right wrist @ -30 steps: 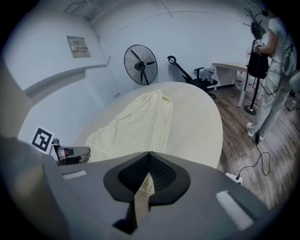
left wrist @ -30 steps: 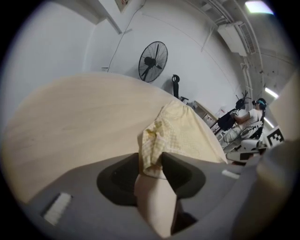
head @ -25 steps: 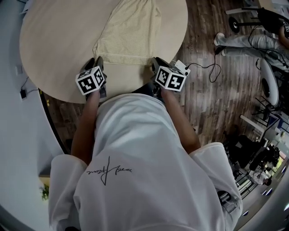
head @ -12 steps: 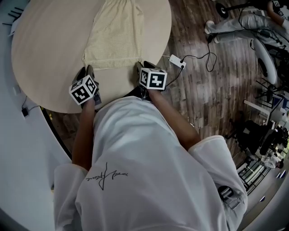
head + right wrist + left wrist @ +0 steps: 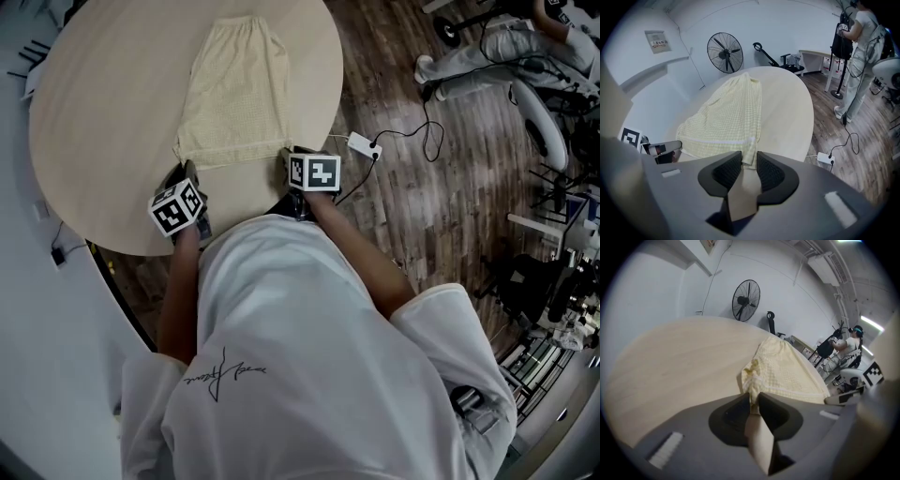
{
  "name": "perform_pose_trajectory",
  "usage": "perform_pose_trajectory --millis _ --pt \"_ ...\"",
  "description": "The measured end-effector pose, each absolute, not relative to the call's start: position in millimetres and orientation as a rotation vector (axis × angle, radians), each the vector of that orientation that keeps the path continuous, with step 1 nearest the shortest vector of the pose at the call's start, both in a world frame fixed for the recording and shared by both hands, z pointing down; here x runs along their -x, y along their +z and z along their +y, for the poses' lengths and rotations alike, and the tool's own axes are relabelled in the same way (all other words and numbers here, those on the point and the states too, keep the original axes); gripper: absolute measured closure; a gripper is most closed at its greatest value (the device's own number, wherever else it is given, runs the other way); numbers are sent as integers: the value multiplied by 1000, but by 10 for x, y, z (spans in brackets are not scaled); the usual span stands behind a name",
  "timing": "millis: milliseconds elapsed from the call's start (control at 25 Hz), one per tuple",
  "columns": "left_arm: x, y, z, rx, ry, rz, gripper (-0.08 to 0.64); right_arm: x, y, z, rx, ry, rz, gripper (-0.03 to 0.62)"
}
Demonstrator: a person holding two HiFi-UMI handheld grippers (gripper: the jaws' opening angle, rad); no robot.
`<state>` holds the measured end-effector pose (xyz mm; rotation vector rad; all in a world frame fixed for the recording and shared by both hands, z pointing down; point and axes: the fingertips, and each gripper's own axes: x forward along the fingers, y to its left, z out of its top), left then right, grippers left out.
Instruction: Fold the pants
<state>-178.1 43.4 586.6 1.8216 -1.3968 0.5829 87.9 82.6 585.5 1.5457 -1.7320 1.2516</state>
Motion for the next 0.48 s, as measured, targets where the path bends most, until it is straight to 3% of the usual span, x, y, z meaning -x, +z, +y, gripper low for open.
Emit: perform_pose_trajectory --millis 480 --pt "1738 5823 553 -1816 488 -1327 466 -844 5871 918 -1407 1392 -1760 541"
